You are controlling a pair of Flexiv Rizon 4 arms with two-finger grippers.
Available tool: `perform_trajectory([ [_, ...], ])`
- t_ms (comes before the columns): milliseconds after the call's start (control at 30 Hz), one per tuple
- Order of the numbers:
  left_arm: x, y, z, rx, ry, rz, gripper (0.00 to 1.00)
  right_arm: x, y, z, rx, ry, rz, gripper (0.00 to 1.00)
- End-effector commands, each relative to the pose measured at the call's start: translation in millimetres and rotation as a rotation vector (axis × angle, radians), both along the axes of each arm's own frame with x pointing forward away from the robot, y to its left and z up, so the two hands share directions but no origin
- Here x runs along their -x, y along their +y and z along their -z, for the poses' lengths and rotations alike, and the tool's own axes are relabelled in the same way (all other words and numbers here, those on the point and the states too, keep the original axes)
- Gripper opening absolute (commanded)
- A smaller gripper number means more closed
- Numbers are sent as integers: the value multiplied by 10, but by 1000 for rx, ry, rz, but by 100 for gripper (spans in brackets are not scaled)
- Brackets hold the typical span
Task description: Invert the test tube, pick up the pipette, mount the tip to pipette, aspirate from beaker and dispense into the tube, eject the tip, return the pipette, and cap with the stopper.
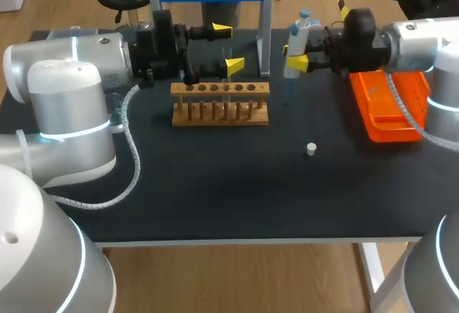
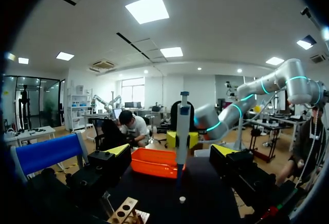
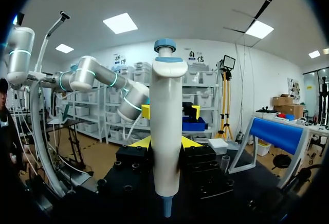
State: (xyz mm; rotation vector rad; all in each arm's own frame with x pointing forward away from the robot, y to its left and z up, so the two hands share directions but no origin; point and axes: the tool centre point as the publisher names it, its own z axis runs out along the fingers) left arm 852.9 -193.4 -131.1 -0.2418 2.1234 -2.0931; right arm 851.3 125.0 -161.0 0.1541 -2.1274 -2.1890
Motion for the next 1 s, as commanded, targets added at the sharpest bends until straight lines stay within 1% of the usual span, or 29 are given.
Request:
perform_trajectory([
  [33,11,-7,6,2,-2,-5,100,-68,117,69,0,4,-13,0],
  [300,11,-7,6,2,-2,-5,100,-114,322,138,7,1,-23,0],
  [800,11,-7,6,2,-2,-5,100,-98,719,113,-2,-38,-65,0],
  [1000,11,-7,6,2,-2,-5,100,-89,869,88,-7,-40,-92,0],
])
